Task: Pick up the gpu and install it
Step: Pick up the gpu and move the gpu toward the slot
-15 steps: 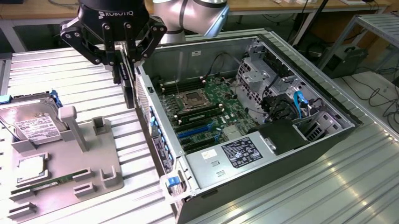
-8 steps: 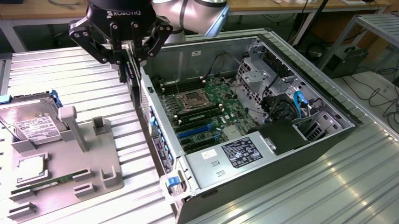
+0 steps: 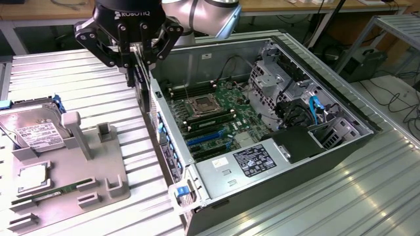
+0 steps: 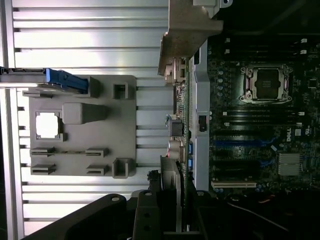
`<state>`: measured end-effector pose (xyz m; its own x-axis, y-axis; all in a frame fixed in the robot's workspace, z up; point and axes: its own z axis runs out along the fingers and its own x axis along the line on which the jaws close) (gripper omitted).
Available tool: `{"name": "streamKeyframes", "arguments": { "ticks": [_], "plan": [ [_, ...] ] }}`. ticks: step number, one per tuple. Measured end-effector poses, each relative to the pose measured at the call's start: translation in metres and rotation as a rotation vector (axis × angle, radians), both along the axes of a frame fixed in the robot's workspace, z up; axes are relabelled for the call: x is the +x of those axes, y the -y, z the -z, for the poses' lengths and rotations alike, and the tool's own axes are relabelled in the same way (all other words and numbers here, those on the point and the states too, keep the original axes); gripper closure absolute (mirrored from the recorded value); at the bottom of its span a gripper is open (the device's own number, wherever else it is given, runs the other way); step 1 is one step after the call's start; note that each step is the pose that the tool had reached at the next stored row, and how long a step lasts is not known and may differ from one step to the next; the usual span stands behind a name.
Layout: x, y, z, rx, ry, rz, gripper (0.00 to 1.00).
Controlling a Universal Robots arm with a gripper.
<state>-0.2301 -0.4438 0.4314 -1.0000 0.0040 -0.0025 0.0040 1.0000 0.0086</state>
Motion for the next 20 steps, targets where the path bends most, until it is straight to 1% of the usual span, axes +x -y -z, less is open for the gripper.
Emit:
{"name": "streamKeyframes", "arguments": {
  "ticks": [8, 20],
  "plan": [
    [0.003, 0.0, 0.0, 0.0, 0.0, -0.001, 0.72],
    [0.015, 0.0, 0.0001, 0.0, 0.0, -0.003, 0.72]
  ]
}}
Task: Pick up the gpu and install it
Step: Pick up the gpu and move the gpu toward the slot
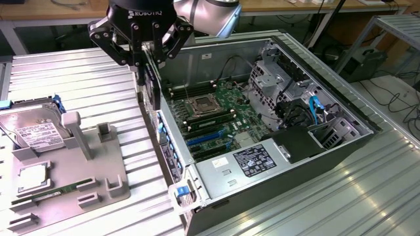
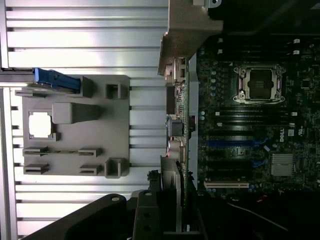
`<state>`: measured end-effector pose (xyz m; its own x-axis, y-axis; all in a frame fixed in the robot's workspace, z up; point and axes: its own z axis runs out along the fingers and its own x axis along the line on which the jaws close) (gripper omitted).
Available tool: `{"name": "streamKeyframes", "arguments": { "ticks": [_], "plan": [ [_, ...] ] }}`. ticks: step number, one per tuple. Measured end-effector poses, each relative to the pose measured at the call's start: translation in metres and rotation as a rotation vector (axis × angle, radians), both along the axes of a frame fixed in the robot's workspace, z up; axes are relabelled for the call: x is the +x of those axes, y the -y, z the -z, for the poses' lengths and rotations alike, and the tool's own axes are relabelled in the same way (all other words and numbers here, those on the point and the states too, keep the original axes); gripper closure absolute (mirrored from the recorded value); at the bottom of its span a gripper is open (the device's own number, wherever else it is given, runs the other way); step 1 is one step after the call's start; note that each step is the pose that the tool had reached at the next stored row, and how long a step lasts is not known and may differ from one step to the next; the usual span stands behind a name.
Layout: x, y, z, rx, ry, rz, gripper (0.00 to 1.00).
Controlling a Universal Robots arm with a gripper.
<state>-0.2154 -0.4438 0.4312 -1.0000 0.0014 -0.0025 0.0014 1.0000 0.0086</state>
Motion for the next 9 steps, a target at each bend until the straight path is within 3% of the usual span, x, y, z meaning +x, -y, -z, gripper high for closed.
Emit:
{"name": "streamKeyframes", "arguments": {
  "ticks": [9],
  "plan": [
    [0.0057, 0.0, 0.0001, 0.0, 0.0, 0.0, 0.72]
  ]
}}
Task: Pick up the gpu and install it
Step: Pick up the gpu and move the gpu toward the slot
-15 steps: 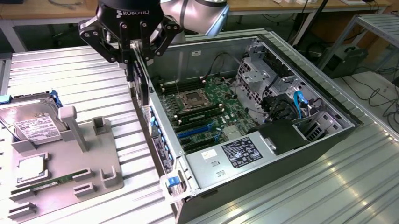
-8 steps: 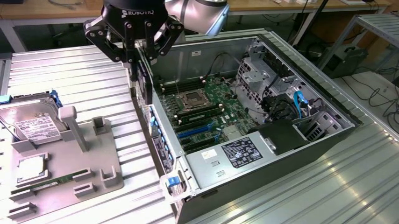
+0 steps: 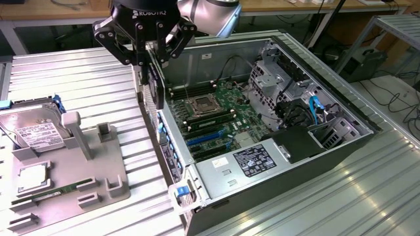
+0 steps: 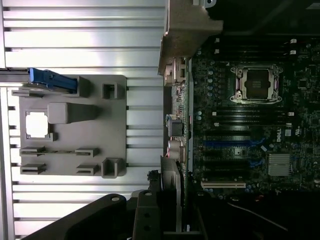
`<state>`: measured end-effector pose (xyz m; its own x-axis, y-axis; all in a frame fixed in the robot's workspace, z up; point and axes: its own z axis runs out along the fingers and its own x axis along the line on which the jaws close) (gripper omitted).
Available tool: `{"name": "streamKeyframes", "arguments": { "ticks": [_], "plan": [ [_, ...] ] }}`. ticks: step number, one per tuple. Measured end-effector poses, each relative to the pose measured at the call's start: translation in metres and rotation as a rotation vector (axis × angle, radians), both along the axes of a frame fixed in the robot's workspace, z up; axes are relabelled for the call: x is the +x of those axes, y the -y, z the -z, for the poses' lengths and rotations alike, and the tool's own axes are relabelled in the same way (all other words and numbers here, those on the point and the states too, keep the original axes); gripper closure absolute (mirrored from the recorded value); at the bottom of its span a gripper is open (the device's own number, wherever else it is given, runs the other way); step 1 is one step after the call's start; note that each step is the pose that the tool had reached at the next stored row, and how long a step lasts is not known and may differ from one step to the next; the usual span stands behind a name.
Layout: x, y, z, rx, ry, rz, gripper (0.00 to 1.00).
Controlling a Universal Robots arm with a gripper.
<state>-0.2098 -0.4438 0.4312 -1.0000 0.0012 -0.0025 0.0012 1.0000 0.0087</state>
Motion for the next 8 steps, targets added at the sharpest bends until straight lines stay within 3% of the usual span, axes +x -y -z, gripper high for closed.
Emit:
{"name": "streamKeyframes", "arguments": {
  "ticks": [8],
  "plan": [
    [0.0091, 0.0, 0.0001, 0.0001, 0.0001, 0.0, 0.72]
  ]
}}
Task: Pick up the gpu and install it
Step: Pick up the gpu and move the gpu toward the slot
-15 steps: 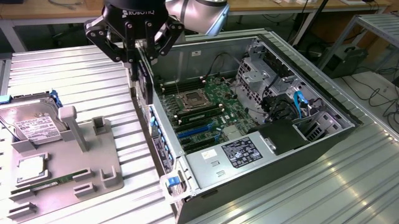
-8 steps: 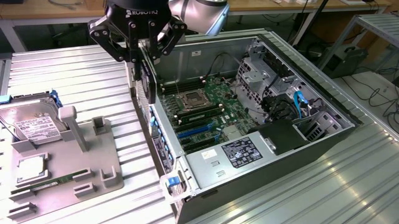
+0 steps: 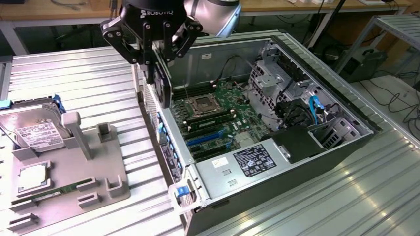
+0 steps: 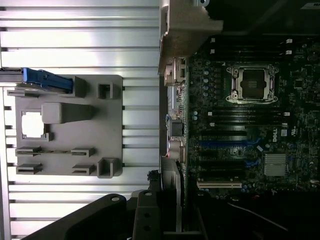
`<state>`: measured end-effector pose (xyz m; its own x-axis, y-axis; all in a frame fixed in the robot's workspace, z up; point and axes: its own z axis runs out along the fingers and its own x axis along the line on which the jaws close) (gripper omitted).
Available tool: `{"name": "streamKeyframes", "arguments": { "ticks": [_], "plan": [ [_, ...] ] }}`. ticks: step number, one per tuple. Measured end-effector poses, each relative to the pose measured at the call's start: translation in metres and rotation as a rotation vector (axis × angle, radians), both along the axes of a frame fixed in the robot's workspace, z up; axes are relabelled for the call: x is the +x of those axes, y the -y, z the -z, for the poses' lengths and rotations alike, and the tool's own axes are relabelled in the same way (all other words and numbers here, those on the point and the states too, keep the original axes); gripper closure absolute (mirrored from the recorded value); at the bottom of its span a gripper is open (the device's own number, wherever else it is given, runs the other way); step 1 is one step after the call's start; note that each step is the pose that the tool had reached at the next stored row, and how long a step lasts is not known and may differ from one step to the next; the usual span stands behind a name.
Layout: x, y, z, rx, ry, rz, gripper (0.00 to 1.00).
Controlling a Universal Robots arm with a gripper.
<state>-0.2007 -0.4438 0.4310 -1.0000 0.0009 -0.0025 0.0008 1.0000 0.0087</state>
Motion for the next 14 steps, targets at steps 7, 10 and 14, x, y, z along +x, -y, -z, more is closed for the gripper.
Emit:
{"name": "streamKeyframes", "arguments": {
  "ticks": [7, 10, 14],
  "plan": [
    [0.007, 0.0, 0.0, -0.0001, -0.0001, 0.0, 0.72],
    [0.011, 0.0, 0.0001, -0.0001, 0.0, 0.0, 0.72],
    [0.015, 0.0, 0.0001, -0.0001, -0.0001, 0.0, 0.72]
  ]
}}
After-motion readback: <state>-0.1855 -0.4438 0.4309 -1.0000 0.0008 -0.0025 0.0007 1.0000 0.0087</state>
